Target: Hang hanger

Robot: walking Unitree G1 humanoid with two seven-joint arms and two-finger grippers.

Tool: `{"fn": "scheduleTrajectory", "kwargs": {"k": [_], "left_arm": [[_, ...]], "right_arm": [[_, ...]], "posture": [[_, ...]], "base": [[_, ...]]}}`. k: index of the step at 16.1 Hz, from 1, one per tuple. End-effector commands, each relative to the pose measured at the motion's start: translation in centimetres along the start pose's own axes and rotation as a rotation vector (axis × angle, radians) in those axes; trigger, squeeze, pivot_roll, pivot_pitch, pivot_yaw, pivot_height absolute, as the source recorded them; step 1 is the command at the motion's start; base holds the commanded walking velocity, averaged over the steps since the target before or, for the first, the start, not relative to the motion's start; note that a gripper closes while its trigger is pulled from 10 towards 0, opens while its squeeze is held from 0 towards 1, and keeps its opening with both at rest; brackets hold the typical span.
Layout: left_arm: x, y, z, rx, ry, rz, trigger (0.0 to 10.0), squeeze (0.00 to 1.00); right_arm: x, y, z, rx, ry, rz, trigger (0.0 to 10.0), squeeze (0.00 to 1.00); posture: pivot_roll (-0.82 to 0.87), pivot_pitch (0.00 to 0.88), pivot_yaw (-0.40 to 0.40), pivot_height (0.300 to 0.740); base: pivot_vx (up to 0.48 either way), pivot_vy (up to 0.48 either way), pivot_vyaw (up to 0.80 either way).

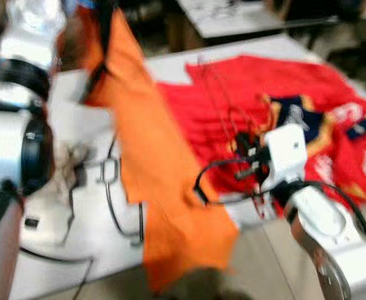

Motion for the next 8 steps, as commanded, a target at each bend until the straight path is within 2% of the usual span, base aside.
{"fn": "scheduleTrajectory", "kwargs": {"k": [1,2,3,4,5,6,7,8], "left_arm": [[1.6,-0.2,-2.7,0.091,-0.095,0.042,10.0,0.00],[1.7,-0.2,-3.8,0.120,-0.132,0.043,10.0,0.00],[2.0,0.0,-5.6,0.176,-0.229,0.049,10.0,0.00],[2.0,0.1,-6.4,0.191,-0.244,0.041,10.0,0.00],[1.7,0.1,-6.5,0.172,-0.245,0.023,10.0,0.00],[0.1,0.1,-4.9,0.057,-0.178,-0.036,10.0,0.00],[-1.7,0.4,-2.4,-0.078,-0.143,-0.089,10.0,0.00],[-3.6,1.0,-0.8,-0.170,-0.173,-0.142,10.0,0.00]], "right_arm": [[0.7,0.2,-0.2,0.014,0.023,0.032,10.0,0.00],[0.7,0.2,-0.4,0.021,0.026,0.034,10.0,0.00],[0.7,0.3,-0.6,0.037,0.028,0.035,10.0,0.00],[0.7,0.3,-0.8,0.052,0.023,0.037,10.0,0.00],[0.7,0.3,-1.1,0.063,0.014,0.038,10.0,0.00],[0.6,0.4,-1.4,0.080,-0.031,0.044,10.0,0.00],[0.4,0.5,-1.7,0.091,-0.070,0.041,10.0,0.00],[0.4,0.6,-2.3,0.128,-0.060,0.039,10.0,0.00]], "posture": [[-0.15,0.041,0.064,0.740],[-0.15,0.042,0.063,0.740],[-0.15,0.041,0.063,0.740],[-0.15,0.041,0.063,0.740],[-0.14,0.040,0.064,0.740],[-0.14,0.040,0.066,0.740],[-0.14,0.039,0.069,0.740],[-0.14,0.040,0.077,0.740]], "base": [[0.439,0.000,0.80],[0.439,0.000,0.80],[0.439,0.000,0.80],[0.439,0.000,0.80],[0.386,0.000,0.80],[0.000,0.000,0.00],[0.000,0.000,0.00],[0.000,0.000,0.00]]}}
Point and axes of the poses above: a point about 5 cm out from each wrist's last joint towards the gripper, its own y axis pointing back from the gripper into the wrist, its own x axis along the axis of the wrist's last joint, z = x × y, the point moved 5 cm from there along -y, pointing out of the wrist towards the gripper, and after that the axes turned 3 degrees about y, right-handed, at the moved point
